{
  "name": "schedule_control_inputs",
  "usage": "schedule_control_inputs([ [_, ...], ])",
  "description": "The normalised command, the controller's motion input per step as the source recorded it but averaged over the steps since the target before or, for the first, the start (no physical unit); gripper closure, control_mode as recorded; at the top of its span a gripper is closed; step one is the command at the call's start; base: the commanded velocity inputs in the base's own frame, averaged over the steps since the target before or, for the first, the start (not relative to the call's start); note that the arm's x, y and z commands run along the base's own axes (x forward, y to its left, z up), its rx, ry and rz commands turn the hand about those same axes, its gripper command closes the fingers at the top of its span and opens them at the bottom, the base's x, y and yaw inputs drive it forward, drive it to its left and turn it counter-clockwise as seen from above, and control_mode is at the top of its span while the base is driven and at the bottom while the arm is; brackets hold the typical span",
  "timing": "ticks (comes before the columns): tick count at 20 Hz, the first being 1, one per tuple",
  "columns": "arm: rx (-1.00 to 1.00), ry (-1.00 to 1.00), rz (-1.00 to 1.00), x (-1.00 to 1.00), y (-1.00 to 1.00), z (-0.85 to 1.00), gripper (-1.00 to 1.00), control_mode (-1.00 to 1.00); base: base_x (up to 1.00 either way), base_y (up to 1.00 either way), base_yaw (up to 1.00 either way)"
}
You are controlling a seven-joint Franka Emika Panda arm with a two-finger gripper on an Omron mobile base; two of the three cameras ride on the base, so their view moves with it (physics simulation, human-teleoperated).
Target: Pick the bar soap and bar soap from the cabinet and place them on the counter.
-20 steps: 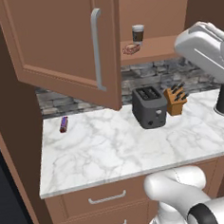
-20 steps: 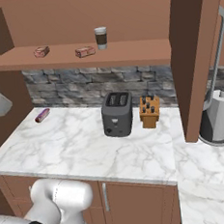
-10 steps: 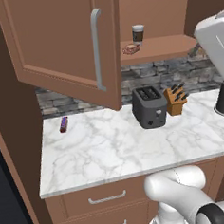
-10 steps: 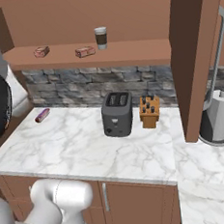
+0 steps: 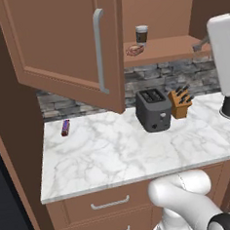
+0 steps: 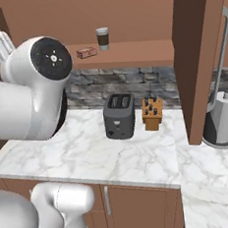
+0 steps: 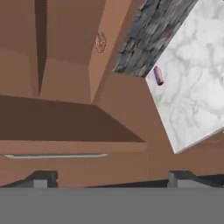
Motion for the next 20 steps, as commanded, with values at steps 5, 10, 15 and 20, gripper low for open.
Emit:
schedule_control_inputs([
  [5, 0.18, 0.02, 0.14, 0.25, 0.0, 0.0, -1.0, -1.0, 0.0, 0.0, 0.0],
  [10, 0.13, 0.03, 0.13, 0.39, 0.09, 0.0, -1.0, -1.0, 0.0, 0.0, 0.0],
  [15, 0.09, 0.01, 0.13, 0.44, 0.24, 0.0, -1.0, -1.0, 0.0, 0.0, 0.0],
  [20, 0.02, 0.0, 0.1, 0.29, 0.38, 0.0, -1.0, -1.0, 0.0, 0.0, 0.0],
])
